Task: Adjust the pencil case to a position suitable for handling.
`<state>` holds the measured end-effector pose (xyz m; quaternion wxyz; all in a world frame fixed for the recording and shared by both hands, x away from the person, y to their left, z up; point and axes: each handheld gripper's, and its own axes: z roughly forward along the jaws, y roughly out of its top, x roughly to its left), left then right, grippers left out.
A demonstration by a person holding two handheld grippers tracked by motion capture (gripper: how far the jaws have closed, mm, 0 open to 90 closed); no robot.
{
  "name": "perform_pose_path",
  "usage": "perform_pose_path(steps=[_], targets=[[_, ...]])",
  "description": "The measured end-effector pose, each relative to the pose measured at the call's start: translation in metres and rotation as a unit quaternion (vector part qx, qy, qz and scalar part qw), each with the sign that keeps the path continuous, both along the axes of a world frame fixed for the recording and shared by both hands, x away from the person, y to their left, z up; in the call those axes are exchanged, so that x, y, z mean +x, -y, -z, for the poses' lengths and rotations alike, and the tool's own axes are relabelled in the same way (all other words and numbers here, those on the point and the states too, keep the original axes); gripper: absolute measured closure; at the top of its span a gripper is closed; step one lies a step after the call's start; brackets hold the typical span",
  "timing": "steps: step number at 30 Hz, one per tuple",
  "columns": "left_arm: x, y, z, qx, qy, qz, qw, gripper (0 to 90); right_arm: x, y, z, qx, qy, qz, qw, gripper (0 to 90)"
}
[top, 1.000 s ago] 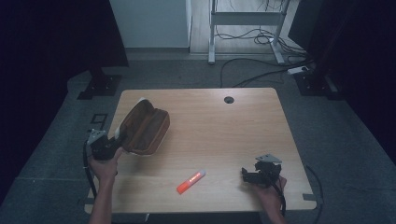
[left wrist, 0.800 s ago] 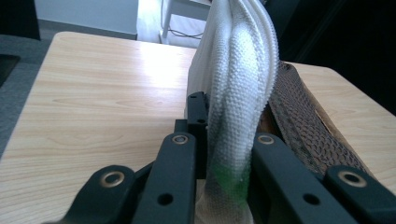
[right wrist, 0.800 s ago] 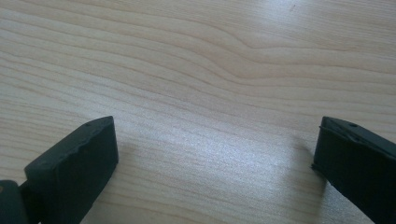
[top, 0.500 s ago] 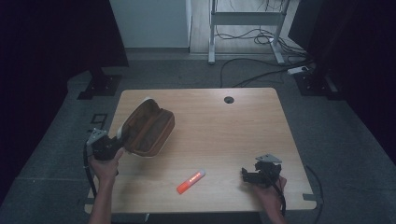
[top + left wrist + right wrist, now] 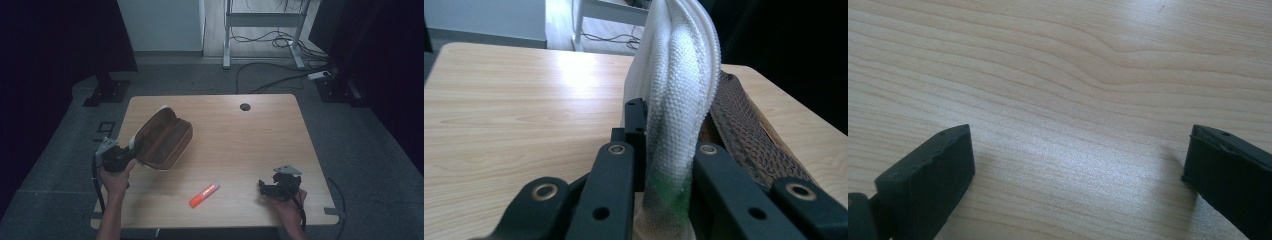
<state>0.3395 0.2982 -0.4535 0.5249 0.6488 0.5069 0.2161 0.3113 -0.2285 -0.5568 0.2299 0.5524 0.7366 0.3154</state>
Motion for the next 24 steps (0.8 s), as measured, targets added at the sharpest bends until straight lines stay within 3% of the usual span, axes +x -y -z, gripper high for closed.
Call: perform_pose_path(steps=[24], targets=[[0.005,0.031,0.018,0.024,-0.013,0.066,0.9975,84.6,0.0,0.0,0.0,0.0,0.0,0.0,1.0,0.0]])
